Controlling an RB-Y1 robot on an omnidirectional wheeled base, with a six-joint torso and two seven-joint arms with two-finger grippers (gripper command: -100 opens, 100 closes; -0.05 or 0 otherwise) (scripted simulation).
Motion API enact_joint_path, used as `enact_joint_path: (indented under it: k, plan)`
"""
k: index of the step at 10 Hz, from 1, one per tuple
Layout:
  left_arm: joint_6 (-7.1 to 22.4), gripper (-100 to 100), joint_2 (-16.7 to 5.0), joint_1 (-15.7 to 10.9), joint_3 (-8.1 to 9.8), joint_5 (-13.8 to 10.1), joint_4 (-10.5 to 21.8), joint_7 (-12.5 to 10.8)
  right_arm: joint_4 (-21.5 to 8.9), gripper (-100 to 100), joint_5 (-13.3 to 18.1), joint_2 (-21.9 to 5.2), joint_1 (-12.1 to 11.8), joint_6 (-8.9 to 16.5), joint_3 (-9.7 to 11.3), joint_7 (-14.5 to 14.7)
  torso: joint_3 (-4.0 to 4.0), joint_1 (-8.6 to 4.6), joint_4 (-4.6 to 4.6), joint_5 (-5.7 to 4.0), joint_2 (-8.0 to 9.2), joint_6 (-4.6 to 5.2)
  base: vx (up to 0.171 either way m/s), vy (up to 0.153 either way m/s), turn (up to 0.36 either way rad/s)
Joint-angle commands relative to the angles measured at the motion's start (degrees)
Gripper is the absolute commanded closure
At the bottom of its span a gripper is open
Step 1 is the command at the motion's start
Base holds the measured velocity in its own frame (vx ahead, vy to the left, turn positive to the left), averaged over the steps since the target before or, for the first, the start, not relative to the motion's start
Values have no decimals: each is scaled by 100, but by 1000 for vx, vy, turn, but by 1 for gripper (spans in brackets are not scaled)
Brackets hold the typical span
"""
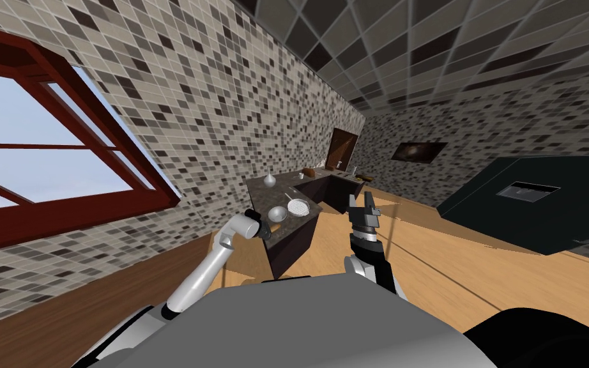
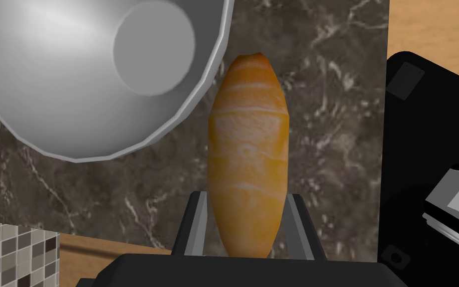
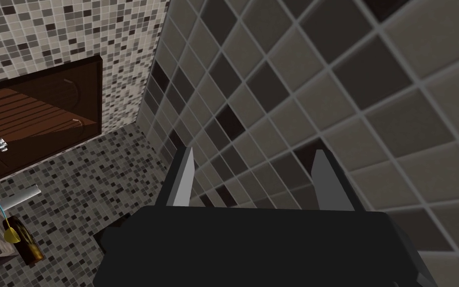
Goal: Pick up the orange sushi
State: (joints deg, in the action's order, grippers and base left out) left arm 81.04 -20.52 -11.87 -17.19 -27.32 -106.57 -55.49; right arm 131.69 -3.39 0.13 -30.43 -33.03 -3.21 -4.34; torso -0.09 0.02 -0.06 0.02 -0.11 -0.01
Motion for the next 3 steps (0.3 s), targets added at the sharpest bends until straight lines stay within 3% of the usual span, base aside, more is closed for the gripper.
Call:
enact_joint_path:
  k: [1, 2, 3]
  plan:
    - [188, 100, -60, -46, -20, -48, -186, -126, 0, 0, 0, 0, 0, 0, 0, 0, 0, 0, 0, 0, 0, 0, -7, 20, 17]
    - [97, 100, -31, -35, -15, -26, -95, -67, 0, 0, 0, 0, 0, 0, 0, 0, 1, 2, 1, 0, 2, -1, -3, 9, 1]
    - [119, 0, -35, -41, -17, -30, -108, -81, 0, 0, 0, 0, 0, 0, 0, 0, -1, 0, -1, 1, 0, -1, 0, 0, 0]
